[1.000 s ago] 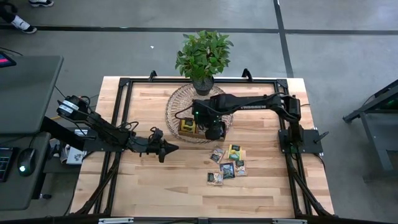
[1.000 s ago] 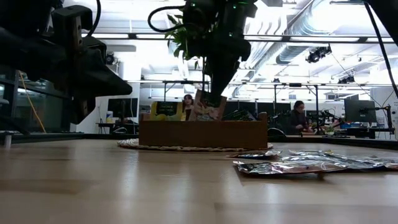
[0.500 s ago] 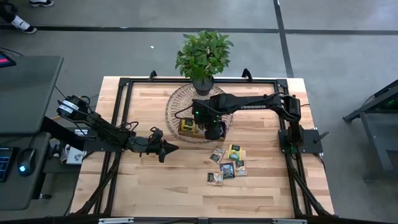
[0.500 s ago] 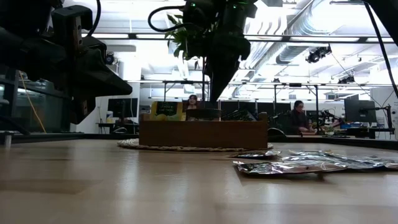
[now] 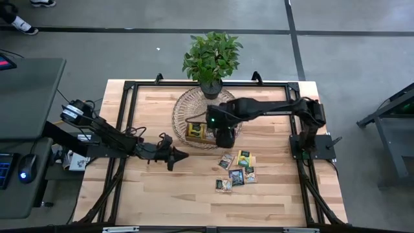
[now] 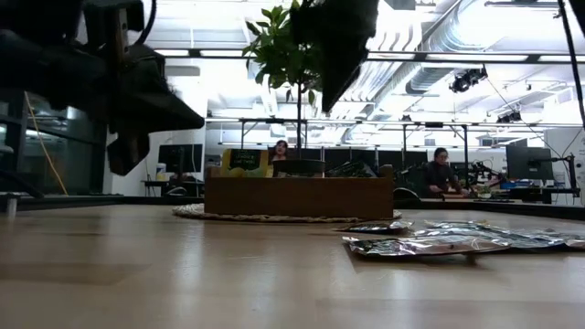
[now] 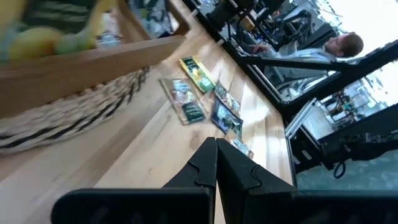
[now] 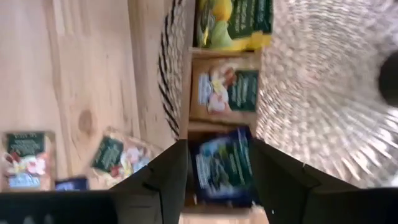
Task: Pick & Place Tea
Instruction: Put the brown tea bag into the middle section of the wooden organizer
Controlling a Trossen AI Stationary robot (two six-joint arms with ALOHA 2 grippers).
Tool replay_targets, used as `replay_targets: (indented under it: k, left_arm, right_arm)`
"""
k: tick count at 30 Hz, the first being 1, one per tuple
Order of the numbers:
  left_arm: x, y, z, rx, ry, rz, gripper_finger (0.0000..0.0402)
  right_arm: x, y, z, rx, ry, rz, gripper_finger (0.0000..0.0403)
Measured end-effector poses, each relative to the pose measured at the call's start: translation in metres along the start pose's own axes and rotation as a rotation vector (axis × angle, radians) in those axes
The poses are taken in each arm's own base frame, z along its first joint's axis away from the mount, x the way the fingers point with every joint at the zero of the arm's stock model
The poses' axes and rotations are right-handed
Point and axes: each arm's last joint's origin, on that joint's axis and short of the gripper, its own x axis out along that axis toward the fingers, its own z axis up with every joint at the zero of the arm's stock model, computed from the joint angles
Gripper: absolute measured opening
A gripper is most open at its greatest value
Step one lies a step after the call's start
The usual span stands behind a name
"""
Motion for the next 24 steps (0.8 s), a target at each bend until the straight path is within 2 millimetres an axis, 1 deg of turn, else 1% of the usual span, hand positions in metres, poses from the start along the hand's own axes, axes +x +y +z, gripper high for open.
replay_targets:
  k: [2, 5, 10, 15, 18, 20, 23, 24]
  left_arm:
    - [0.007, -0.007, 0.001, 0.021, 0.014, -0.003, 0.0000]
    - [0.020, -0.017, 0.000, 0.063, 0.058, 0.012, 0.0000]
    - [0.044, -0.028, -0.007, 0.120, 0.123, 0.005, 0.0000]
    - [0.067, -0.033, -0.017, 0.130, 0.178, -0.004, 0.0000]
    - [0.079, -0.032, -0.025, 0.113, 0.207, -0.004, 0.0000]
    - [0.085, -0.033, -0.028, 0.096, 0.216, -0.014, 0.0000]
    - [0.095, -0.034, -0.033, 0.083, 0.232, -0.012, 0.0000]
    - [0.097, -0.035, -0.034, 0.084, 0.233, -0.010, 0.0000]
  right_arm:
    - [-0.009, 0.008, -0.005, 0.005, -0.005, -0.028, 0.0161]
    - [-0.015, 0.021, -0.017, 0.018, -0.021, -0.045, 0.0151]
    - [-0.005, 0.041, -0.054, 0.116, -0.034, -0.005, 0.0134]
    - [0.004, 0.062, -0.093, 0.273, -0.131, 0.072, 0.0113]
    - [0.010, 0.076, -0.110, 0.347, -0.187, 0.125, 0.0086]
    - [0.016, 0.084, -0.120, 0.374, -0.203, 0.145, 0.0060]
    - [0.027, 0.094, -0.131, 0.398, -0.224, 0.169, 0.0014]
    - [0.031, 0.096, -0.134, 0.406, -0.235, 0.173, 0.0007]
